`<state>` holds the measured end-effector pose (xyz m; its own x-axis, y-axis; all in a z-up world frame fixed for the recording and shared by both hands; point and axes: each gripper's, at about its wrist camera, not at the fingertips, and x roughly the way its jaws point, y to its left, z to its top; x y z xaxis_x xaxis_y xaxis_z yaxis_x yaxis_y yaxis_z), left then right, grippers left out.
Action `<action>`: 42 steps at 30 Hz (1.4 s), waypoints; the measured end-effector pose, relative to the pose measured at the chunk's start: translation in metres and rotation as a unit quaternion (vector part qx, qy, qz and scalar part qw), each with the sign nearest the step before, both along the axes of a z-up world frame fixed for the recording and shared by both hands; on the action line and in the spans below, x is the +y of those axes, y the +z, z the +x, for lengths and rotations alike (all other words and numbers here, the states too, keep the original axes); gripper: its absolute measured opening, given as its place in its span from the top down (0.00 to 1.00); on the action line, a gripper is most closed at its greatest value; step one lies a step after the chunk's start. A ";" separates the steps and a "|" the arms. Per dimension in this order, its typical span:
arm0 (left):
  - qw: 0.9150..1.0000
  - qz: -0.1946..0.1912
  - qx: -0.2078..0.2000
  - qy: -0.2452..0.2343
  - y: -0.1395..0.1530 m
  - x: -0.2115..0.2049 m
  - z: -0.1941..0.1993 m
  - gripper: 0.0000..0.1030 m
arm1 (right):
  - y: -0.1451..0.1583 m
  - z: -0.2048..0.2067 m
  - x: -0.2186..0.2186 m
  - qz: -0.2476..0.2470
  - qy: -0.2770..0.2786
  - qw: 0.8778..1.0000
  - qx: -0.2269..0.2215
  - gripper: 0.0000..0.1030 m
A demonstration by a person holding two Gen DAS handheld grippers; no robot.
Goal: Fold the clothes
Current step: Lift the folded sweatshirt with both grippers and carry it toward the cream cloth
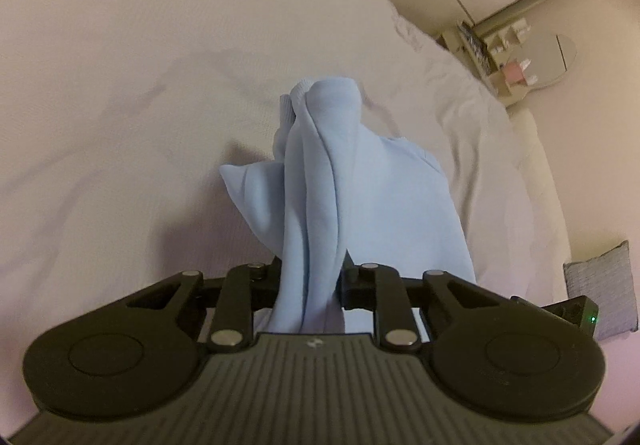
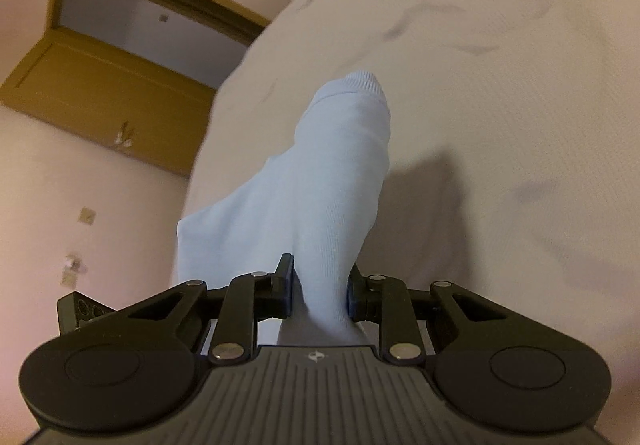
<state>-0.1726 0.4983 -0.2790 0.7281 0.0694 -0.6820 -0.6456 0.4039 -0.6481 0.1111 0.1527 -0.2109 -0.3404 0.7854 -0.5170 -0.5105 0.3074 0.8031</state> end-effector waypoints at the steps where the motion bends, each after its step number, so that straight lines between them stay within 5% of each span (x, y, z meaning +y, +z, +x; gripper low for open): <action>1: 1.000 0.001 -0.002 0.008 0.009 -0.008 -0.012 0.82 | 0.009 -0.006 -0.005 0.002 0.005 1.000 0.002 0.76; 10: 0.996 0.009 -0.016 0.091 0.074 -0.054 -0.138 0.82 | 0.076 -0.091 -0.026 0.016 0.059 0.998 0.016 0.76; 15: 0.991 0.016 -0.026 0.127 0.090 -0.041 -0.235 0.82 | 0.097 -0.173 -0.006 0.027 0.093 0.995 0.014 0.76; 29: 0.988 0.068 0.000 0.138 0.125 0.133 -0.498 0.82 | 0.089 -0.453 0.130 0.066 0.078 0.993 0.066 0.76; 36: 0.984 0.095 -0.008 0.148 0.120 0.200 -0.541 0.82 | 0.084 -0.516 0.209 0.093 0.081 0.991 0.051 0.76; 42: 0.988 0.077 -0.006 0.133 0.086 0.221 -0.558 0.83 | 0.059 -0.544 0.222 0.073 0.065 0.994 0.051 0.76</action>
<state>-0.7311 0.7195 -0.1934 0.6776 0.3624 -0.6400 -0.7353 0.3148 -0.6002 -0.4328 0.3745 -0.1523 -0.4885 0.7957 -0.3580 -0.4525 0.1197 0.8837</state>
